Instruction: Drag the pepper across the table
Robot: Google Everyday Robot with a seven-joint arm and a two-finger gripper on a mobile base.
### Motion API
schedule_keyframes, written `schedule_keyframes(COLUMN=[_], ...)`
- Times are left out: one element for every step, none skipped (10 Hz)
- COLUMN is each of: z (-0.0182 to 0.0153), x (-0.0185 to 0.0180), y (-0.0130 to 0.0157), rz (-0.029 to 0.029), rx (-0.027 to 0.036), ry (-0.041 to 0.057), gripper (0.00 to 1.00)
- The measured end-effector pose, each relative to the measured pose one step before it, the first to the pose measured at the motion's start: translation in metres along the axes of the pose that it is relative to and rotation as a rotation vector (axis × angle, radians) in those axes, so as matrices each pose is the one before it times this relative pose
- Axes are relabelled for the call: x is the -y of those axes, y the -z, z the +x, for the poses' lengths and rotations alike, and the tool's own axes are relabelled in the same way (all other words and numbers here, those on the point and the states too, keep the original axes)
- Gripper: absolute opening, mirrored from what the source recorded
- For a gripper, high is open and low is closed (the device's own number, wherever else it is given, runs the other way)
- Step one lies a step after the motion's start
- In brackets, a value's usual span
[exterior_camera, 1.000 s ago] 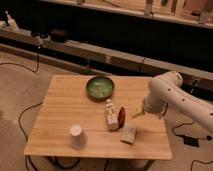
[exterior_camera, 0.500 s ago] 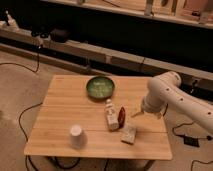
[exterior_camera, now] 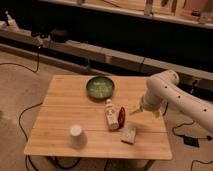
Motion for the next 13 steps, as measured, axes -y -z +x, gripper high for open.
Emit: schedule_keyframes(z=[0.00761, 0.00830, 0.00669, 0.00510, 0.00576, 0.00272, 0.00447, 0.00324, 0.00231, 0.00041, -0.00039, -0.00130, -0.00149], x=[0.00319, 0.00366, 0.00741, 0.00761, 0.00897, 0.00585, 0.00819, 0.00859, 0.00750, 0.00510, 0.00438, 0.00559, 0.00368], y=[-0.00397, -0.00667, -0.00741, -0.00772, -0.00822, -0.00538, -0.00715, -0.00774, -0.00914, -0.00851, -0.00853, -0.00794, -0.00442], rz=[-0.01083, -0.01624, -0.00978, -0.00294, 0.00781, 0.01073, 0.01367, 0.00454, -0.00752, -0.00881, -0.00889, -0.00840, -0.00441], rx=[-0.00513, -0.00439, 0.00054, 0.00665, 0.00665, 0.00641, 0.00300, 0.00323, 0.00237, 0.00532, 0.00734, 0.01133, 0.00904], ry=[-0.00960, -0.01223, -0.00738, -0.01158, -0.01038, -0.00510, -0.00549, 0.00182, 0.00572, 0.00388, 0.00155, 0.00333, 0.00391], gripper=[0.80, 0.80, 0.80, 0.80, 0.80, 0.80, 0.80, 0.80, 0.80, 0.80, 0.80, 0.80, 0.80])
